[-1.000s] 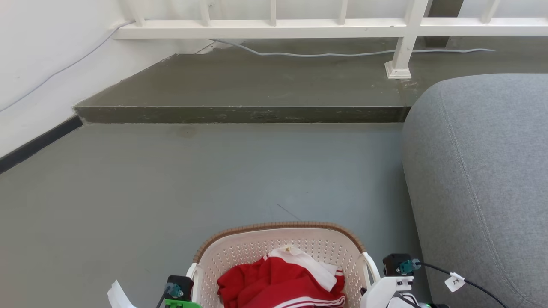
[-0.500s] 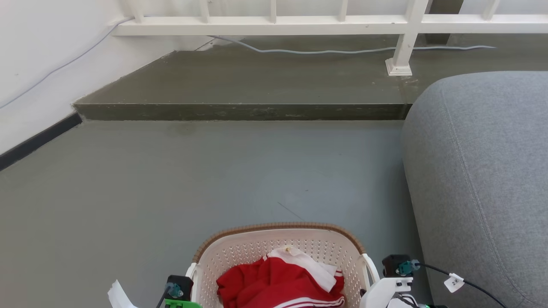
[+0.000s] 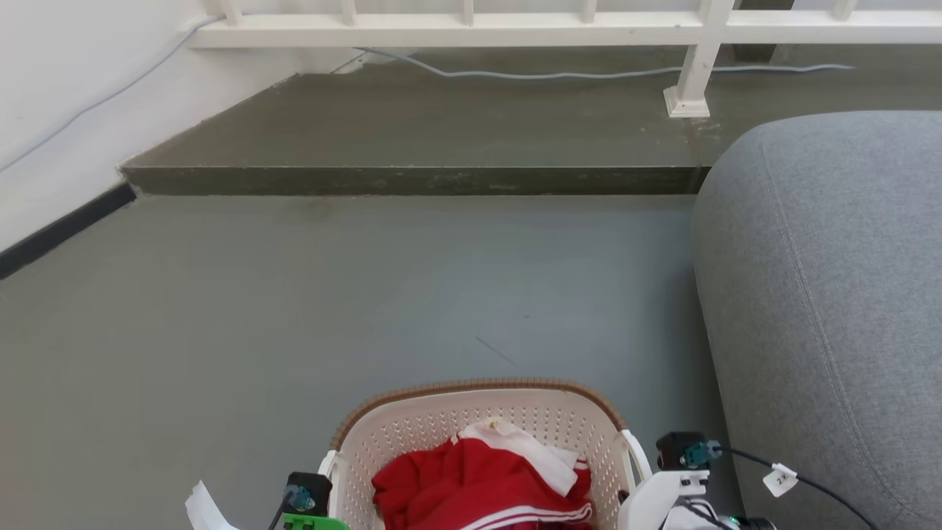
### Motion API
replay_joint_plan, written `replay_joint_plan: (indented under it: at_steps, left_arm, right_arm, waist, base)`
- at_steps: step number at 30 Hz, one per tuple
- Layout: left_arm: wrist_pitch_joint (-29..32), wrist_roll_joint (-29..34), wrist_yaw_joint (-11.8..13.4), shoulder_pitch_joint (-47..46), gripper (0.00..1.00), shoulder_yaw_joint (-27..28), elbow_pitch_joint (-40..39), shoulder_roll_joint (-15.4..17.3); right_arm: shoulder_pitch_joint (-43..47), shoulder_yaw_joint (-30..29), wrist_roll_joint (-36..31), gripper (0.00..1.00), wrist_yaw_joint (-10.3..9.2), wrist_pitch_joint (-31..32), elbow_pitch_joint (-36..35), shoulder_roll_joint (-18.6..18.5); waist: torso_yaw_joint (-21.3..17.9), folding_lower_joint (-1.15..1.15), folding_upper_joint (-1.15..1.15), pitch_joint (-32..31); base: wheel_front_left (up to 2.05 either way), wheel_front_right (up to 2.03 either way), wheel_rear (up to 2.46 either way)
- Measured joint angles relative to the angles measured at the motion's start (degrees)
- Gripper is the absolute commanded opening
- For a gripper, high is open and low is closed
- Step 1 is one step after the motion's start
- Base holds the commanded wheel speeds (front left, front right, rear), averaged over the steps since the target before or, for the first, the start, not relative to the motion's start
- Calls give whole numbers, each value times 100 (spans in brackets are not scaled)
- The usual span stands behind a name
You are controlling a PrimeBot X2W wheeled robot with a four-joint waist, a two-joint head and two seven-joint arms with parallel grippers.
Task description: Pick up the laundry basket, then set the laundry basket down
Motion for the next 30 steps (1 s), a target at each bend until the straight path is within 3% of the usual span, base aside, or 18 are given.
replay_joint_plan:
  at_steps: [8,30]
  left_arm:
    - [-10,-19,90,-177,0,-12,-123,20]
    - [-238,-1,248,-2008,0,144,-313,67]
  right_arm:
    - [-403,14,0,0,0,0,76,-5]
    - [-2507,-231,-76,0,1,-283,359,-57]
  waist:
    - [-17,0,0,301]
    - [-28,1,0,1859]
  base:
    - [0,0,0]
    - [0,0,0]
